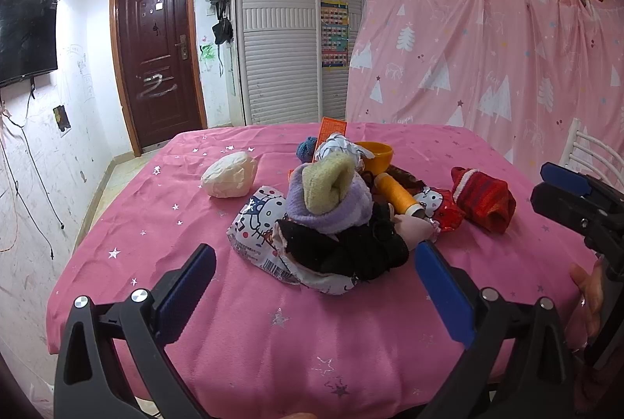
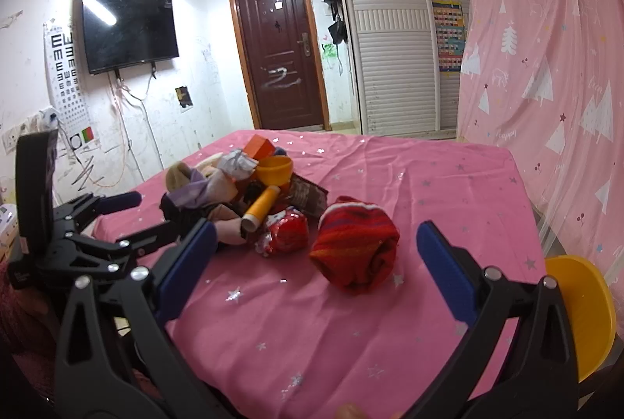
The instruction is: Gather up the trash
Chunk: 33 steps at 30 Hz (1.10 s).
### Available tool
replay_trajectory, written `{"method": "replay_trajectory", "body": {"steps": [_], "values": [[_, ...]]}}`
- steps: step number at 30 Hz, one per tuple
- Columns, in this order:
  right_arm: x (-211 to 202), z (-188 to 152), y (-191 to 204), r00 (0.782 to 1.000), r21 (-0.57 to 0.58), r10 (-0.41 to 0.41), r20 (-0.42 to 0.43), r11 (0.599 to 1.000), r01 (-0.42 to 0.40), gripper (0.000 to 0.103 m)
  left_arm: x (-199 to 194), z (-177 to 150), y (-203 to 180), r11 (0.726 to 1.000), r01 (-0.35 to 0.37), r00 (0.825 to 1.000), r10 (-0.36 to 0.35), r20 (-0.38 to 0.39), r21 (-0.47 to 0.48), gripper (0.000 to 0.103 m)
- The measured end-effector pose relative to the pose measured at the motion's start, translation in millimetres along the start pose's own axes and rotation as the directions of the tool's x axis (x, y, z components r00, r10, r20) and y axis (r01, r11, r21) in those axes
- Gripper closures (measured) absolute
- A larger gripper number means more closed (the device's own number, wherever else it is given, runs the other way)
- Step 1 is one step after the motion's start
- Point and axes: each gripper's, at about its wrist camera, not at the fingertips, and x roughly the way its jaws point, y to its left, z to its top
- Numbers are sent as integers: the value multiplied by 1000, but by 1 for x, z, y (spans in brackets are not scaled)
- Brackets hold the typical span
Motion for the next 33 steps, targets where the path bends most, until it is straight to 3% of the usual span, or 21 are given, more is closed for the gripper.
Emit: {"method": "replay_trajectory", "body": {"steps": [33], "values": [[2,0,1,1000,-8,0,-4,1000,0,4,1,2,0,1000,1,1000,-1,-1,1,8]]}}
